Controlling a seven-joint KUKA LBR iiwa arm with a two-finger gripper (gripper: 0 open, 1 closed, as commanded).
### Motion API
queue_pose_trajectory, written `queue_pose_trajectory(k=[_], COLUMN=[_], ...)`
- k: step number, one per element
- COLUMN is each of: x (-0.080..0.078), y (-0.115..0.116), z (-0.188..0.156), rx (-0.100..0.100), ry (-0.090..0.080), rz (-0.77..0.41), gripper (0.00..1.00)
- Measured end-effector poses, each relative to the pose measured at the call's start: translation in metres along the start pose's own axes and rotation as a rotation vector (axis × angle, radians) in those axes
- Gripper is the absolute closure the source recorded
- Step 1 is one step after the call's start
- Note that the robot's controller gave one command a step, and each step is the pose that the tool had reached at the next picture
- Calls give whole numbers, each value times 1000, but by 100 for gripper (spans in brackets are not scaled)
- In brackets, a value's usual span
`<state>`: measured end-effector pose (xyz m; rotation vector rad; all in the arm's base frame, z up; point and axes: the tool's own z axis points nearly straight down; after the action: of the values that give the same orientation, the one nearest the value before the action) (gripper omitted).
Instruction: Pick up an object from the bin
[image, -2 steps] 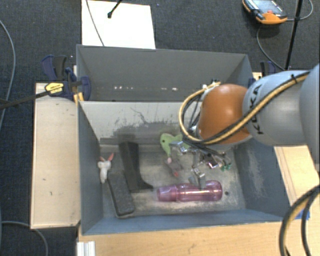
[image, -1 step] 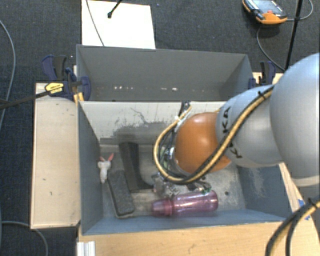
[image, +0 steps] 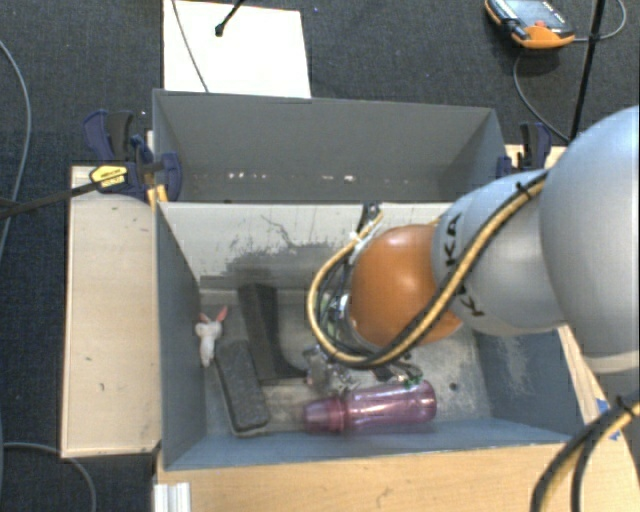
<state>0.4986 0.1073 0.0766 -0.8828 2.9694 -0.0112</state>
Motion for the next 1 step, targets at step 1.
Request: queue_pose_trajectory(k=[1], x=[1], y=[0], z=[-3], rx=[-2], ry=[4], rz=[0], gripper=[100])
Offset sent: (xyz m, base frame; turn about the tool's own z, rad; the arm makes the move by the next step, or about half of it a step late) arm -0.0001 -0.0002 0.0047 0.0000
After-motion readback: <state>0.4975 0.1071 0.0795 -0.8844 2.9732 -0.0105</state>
